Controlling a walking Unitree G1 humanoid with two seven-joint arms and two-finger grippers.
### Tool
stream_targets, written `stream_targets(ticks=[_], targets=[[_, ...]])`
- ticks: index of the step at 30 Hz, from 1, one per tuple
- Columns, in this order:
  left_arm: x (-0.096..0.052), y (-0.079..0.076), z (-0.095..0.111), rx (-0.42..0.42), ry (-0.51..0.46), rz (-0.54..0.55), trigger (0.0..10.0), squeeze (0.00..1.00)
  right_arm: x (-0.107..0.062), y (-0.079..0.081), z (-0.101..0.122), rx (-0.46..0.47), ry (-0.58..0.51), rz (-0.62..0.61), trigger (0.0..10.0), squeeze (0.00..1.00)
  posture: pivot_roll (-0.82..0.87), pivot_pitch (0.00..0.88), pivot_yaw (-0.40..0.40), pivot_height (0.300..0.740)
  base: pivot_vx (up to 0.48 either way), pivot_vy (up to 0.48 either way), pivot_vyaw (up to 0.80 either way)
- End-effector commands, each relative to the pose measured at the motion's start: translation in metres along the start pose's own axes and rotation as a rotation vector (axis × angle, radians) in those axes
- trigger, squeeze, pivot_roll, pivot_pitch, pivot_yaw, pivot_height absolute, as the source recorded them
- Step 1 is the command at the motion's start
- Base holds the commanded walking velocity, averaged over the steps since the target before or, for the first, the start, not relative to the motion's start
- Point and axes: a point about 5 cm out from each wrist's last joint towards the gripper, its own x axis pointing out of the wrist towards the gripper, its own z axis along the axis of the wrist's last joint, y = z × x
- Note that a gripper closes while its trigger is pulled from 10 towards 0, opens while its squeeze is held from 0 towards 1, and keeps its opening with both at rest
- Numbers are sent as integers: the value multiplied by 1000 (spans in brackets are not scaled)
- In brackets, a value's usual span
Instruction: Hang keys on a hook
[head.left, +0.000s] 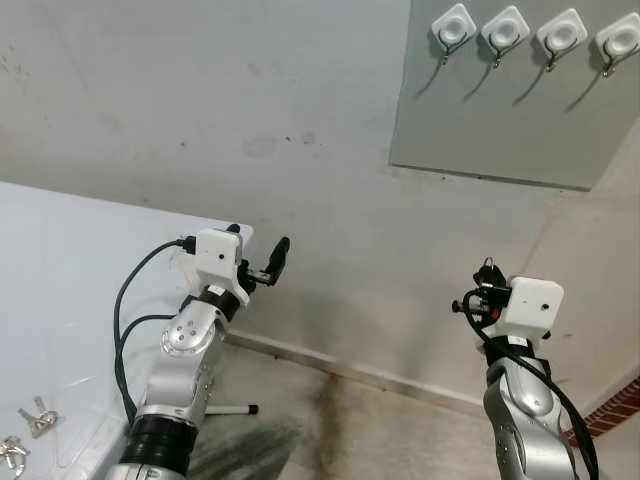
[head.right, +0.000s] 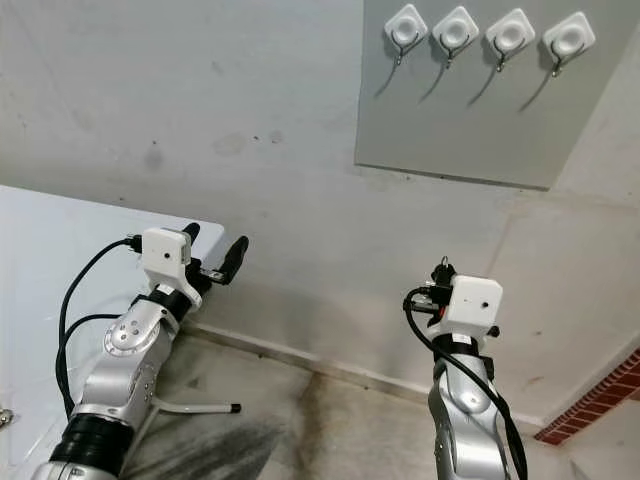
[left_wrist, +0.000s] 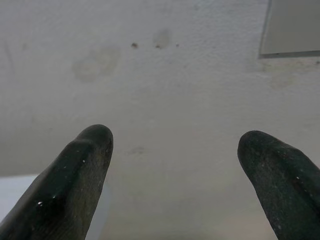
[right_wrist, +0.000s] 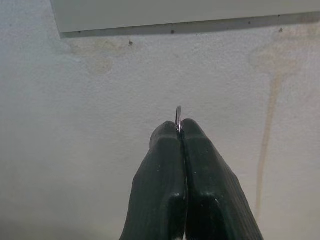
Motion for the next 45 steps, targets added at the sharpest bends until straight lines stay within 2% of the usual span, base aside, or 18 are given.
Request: stream_targets(ticks=[1, 5, 9, 11, 16, 17, 22, 25, 27, 32, 45], targets=[[3, 3, 1, 18, 15, -12, 10000, 0, 3, 5, 2, 3, -17, 8, 10000, 0, -12, 69, 146, 740, 0, 0, 0], [11, -5, 2, 18, 29, -91, 10000, 0, 11, 12, 3, 7, -33, 29, 10000, 0, -22, 56, 163, 740, 0, 0, 0], [14, -9, 4, 9, 21, -112, 10000, 0, 14, 14, 4, 9, -39, 42, 10000, 0, -16, 56, 141, 740, 0, 0, 0], [16, -10, 5, 29, 6, -120, 10000, 0, 16, 17, 4, 17, -34, 59, 10000, 0, 0, 50, 90, 740, 0, 0, 0], [17, -7, 5, 1, -29, -48, 10000, 0, 17, 20, 3, 16, -18, 94, 10000, 0, 8, 47, 31, 740, 0, 0, 0], [17, -8, 4, 5, -42, -29, 10000, 0, 18, 20, 1, 22, -3, 95, 10000, 0, 20, 46, -21, 740, 0, 0, 0], [21, -10, 6, -30, -71, 31, 10000, 0, 21, 22, 3, 27, 6, 113, 10000, 0, 16, 44, -52, 740, 0, 0, 0], [22, -12, 3, -60, -67, 61, 10000, 0, 22, 19, 3, 23, 5, 112, 10000, 0, 2, 42, -49, 740, 0, 0, 0], [21, -15, -2, -69, -56, 83, 10000, 0, 19, 10, 2, 14, 7, 77, 10000, 0, -6, 45, -37, 740, 0, 0, 0], [21, -16, -4, -84, -55, 94, 10000, 0, 18, 5, 1, 7, 7, 50, 10000, 0, -21, 42, -27, 740, 0, 0, 0], [39, -26, 1, -66, -51, 40, 10000, 0, 11, -6, 8, 3, -34, -31, 10000, 0, -130, 23, 50, 740, 0, 0, 0]])
